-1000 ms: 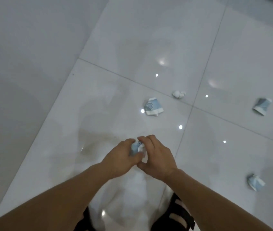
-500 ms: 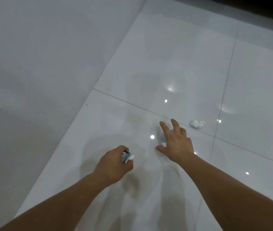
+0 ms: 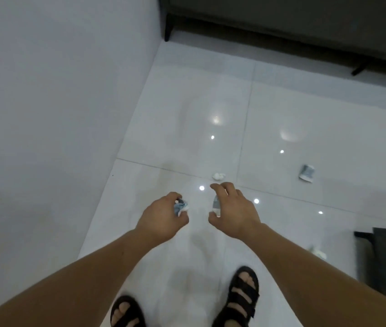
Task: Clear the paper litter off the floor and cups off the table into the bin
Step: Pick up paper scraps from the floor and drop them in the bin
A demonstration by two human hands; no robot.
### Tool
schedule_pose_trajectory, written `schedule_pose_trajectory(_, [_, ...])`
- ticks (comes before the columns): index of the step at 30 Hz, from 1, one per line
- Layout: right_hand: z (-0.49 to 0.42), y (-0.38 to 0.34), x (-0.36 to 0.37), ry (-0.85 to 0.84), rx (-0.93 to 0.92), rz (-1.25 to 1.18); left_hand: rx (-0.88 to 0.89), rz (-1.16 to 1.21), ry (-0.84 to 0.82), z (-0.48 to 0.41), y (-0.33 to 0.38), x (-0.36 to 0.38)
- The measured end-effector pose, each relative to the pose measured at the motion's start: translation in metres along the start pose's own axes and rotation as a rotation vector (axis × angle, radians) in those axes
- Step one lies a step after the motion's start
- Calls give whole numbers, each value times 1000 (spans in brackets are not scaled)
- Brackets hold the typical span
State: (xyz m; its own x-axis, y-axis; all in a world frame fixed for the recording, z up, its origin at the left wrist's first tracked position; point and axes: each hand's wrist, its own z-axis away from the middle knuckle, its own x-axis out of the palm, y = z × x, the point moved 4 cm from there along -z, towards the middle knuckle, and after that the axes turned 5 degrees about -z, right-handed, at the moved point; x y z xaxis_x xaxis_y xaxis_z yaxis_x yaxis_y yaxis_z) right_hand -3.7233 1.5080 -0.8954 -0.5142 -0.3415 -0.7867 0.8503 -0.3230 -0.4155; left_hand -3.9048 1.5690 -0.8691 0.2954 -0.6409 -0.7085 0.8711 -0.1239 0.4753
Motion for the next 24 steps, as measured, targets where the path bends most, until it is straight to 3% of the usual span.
schedule_pose_trajectory(6, [140, -40, -173, 77, 59, -79, 108, -84, -51, 103, 152, -109])
schedule_pose_trajectory(12, [266, -61, -284, 122, 128, -59, 255, -102, -75, 204, 274, -168])
schedule_pose_trajectory(17, [355, -74, -322, 253, 241, -42, 448, -173, -83, 272, 317, -186])
schedule_pose_trajectory(24, [483, -106, -306, 388, 464, -96, 632, -332, -138, 345, 336, -188])
